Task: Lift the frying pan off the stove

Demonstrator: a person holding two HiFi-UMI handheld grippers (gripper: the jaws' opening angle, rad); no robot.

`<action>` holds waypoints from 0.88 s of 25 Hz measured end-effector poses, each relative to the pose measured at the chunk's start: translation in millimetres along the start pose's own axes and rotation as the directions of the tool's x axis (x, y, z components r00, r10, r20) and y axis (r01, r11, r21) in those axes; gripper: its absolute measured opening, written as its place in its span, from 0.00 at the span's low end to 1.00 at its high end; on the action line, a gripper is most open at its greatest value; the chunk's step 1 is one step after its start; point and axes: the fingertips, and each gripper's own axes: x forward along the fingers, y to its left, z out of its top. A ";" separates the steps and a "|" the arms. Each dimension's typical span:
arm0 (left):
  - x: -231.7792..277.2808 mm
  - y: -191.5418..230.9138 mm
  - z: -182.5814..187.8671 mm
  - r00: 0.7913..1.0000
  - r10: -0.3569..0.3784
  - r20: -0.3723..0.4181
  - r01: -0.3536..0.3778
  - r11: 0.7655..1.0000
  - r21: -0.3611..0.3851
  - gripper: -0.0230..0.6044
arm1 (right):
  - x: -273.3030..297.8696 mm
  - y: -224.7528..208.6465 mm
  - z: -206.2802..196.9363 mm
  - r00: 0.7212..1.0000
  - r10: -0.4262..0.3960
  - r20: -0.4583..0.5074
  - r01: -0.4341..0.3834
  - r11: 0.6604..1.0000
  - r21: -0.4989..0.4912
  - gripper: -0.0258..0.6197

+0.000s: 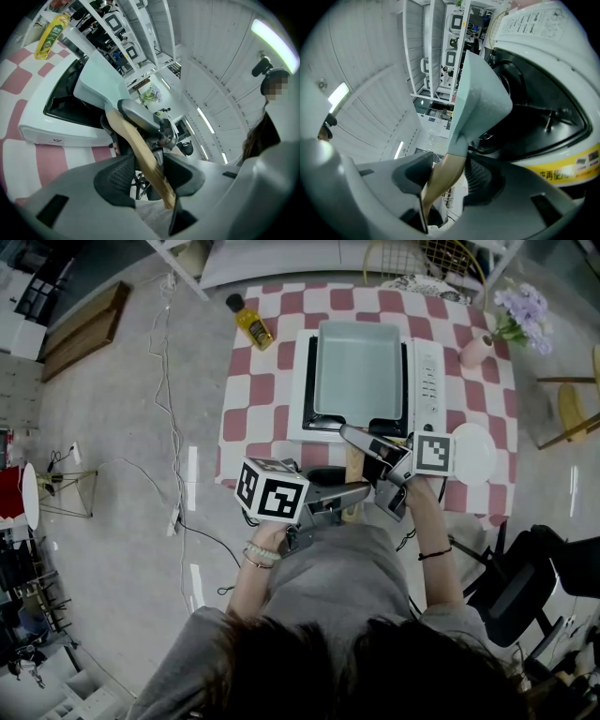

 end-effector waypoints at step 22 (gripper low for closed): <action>-3.0 -3.8 -0.3 1.000 0.006 0.000 -0.006 0.998 0.063 0.35 | -1.6 7.7 2.7 0.999 0.027 0.047 -0.026 0.999 -0.023 0.37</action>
